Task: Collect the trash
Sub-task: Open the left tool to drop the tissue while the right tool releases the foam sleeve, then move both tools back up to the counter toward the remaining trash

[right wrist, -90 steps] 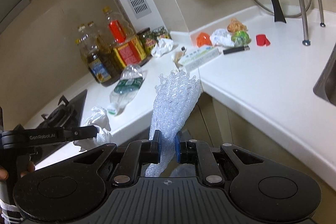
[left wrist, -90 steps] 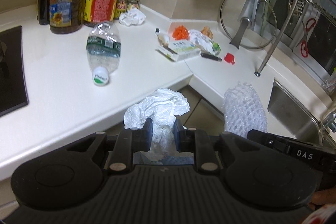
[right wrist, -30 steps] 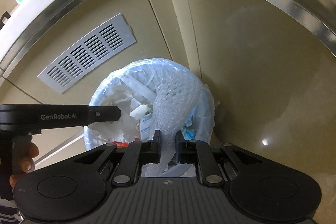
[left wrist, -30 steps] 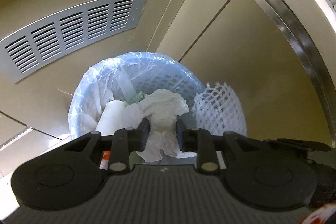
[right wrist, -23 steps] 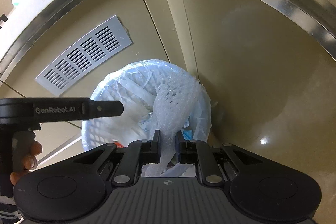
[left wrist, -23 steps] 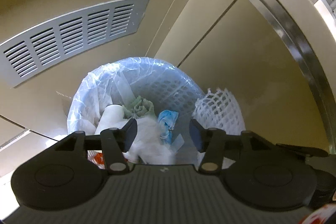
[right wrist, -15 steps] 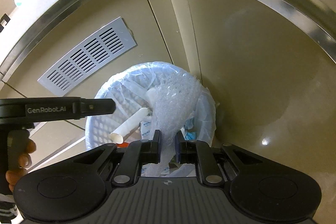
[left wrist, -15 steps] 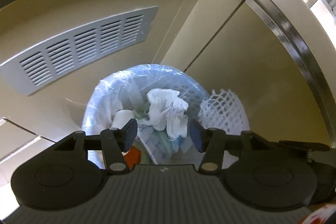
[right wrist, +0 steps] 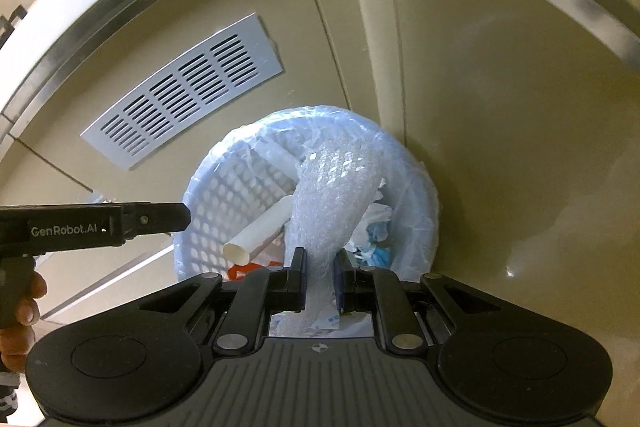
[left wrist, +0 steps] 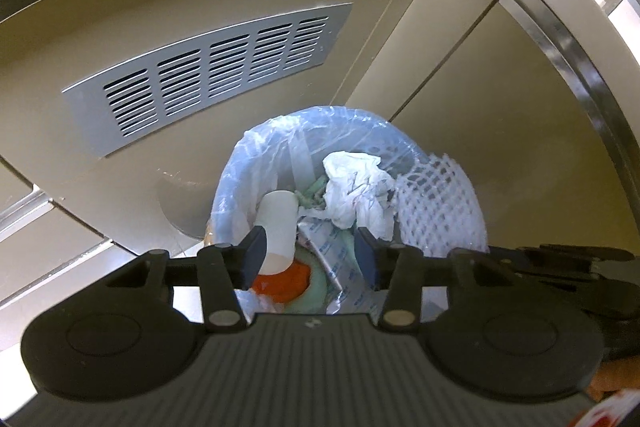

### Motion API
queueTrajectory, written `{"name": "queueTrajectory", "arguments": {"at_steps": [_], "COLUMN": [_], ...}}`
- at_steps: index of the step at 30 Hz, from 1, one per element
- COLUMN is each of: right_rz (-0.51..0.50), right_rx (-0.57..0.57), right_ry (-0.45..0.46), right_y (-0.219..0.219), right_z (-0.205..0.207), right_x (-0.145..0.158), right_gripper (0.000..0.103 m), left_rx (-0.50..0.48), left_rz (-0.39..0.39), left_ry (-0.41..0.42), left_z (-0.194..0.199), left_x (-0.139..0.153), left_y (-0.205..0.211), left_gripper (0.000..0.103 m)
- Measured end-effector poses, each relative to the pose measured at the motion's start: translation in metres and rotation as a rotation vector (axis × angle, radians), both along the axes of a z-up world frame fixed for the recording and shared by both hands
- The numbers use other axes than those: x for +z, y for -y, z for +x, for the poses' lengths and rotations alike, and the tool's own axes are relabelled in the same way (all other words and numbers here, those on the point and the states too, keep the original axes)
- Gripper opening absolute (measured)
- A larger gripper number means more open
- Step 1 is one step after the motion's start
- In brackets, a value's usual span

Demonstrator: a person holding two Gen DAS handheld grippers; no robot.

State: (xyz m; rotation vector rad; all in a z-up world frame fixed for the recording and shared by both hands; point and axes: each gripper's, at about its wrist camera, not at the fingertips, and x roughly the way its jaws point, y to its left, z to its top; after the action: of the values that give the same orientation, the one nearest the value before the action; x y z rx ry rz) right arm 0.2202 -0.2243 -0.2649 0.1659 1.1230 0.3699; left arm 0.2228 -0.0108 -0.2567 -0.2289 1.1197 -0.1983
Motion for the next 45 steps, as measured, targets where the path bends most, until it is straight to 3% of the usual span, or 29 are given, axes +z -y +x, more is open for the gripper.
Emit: {"name": "queueTrajectory", "arguments": {"at_steps": [12,14,15,16,30,45], "right_rz": [0.0,0.004,0.003,0.002,-0.03,-0.027], "right_rx": [0.04,0.027,0.023,0.019,0.003,-0.025], "right_ry": [0.025,0.033,0.039,0.05,0.012,0.038], "right_y": [-0.021,-0.022,-0.022,-0.022,-0.015,-0.007], "right_z": [0.01,0.012,0.012,0.011,-0.002,-0.016], "right_x": [-0.011,-0.011,-0.011,-0.01,-0.012,0.006], "right_gripper": [0.014,0.028,0.046,0.053,0.054,0.054], "left_rx": [0.018,0.016,0.014,0.013,-0.008,-0.04], "left_rz": [0.011,0.016,0.018,0.019,0.018,0.015], "left_ry": [-0.003,-0.001,0.0,-0.001,0.009,0.039], "left_z": [-0.003,-0.003,-0.004,-0.004,-0.007,-0.017], "left_x": [0.0,0.0,0.0,0.001,0.004,0.015], "left_y": [-0.007,-0.007,-0.007,-0.007,-0.002,0.003], "left_gripper": [0.044,0.044,0.044,0.044,0.044,0.044]}}
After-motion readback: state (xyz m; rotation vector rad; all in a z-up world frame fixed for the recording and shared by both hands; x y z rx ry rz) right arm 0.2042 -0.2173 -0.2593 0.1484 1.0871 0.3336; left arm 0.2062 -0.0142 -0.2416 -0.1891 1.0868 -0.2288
